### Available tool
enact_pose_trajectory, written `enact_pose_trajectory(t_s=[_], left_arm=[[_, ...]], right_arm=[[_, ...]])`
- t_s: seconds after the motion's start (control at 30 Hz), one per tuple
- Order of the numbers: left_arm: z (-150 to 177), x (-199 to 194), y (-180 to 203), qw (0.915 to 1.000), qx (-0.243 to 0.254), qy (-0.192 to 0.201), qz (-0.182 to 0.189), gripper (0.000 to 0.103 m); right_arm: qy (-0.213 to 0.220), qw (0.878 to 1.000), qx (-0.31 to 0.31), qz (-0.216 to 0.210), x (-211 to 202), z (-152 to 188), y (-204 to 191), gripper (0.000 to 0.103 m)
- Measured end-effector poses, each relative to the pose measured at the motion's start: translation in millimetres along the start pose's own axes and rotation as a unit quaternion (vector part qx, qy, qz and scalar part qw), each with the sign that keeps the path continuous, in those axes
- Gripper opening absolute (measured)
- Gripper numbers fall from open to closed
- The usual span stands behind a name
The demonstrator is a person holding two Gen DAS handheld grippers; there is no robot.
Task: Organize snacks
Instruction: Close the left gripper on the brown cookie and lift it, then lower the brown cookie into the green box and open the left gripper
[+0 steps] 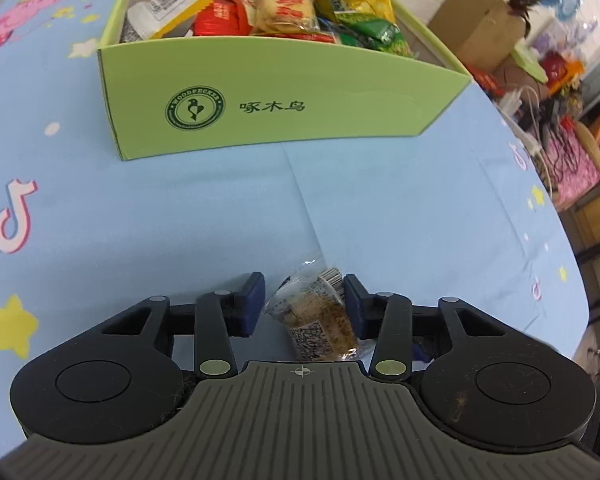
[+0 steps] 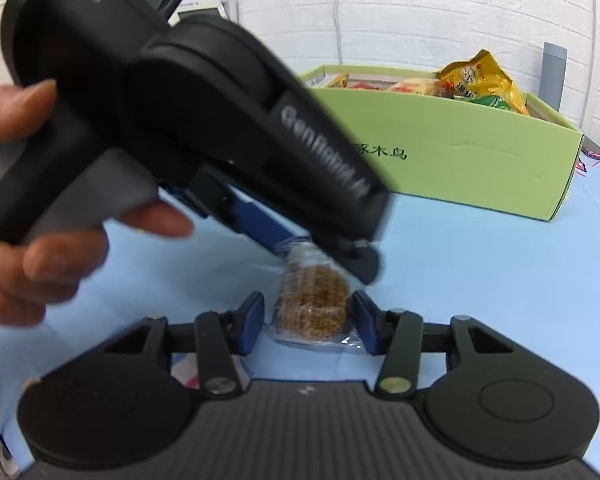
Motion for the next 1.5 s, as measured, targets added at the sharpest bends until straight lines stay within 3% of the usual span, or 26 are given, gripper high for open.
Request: enact_pose_trajectory(t_s=[0.33, 0.5, 0.67, 0.87, 1.0, 1.23, 1.3, 1.4, 1.5], left_arm=[[-28, -34, 12, 0.9987, 0.010, 0.047, 0.017, 0.024], [-62, -58, 15, 0.9958, 0.007, 0.089, 0.020, 0.024], [-120, -77, 10, 0.9903, -0.002, 0.138, 0.016, 0.024], [-189, -48, -10, 0.9890, -0.013, 0.147, -0.007, 0.022], [-211, -6, -37, 0.9919, -0.033, 0.122, -0.013, 0.022], [-206, 6, -50, 0.9882, -0.038, 0.149, 0.008, 0.046], [-199, -6, -42, 0.9856, -0.032, 0.165, 0.019, 0.053], [-179, -44, -31, 0.9778, -0.035, 0.202, 0.042, 0.065], [-141, -89, -17, 0.9665, -0.025, 0.252, 0.040, 0.076]], right_arm=[[0.032, 0.999, -0.008, 0.004, -19, -27, 10, 0.051], [0.056, 0.998, -0.032, 0.009, -20, -64, 18, 0.051], [0.073, 0.996, -0.060, 0.008, 3, -122, 38, 0.051], [0.046, 0.997, -0.063, -0.006, 66, -180, 69, 0.051], [0.025, 0.997, -0.067, -0.005, 106, -198, 86, 0.055], [0.031, 0.997, -0.067, -0.012, 114, -192, 94, 0.069], [0.040, 0.997, -0.060, -0.012, 100, -187, 92, 0.083], [0.074, 0.996, -0.054, 0.001, 62, -181, 93, 0.094], [0.109, 0.992, -0.056, 0.030, 6, -156, 92, 0.093]])
Point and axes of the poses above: each gripper's, at about its wrist camera, not at the fingertips, and x roughly the way its jaws point, y to its right, z to its underside, the point moved 3 cm from there along x, roughly the way its jaws point, and after that the axes turned 3 degrees about -y, right-handed, at the moved point
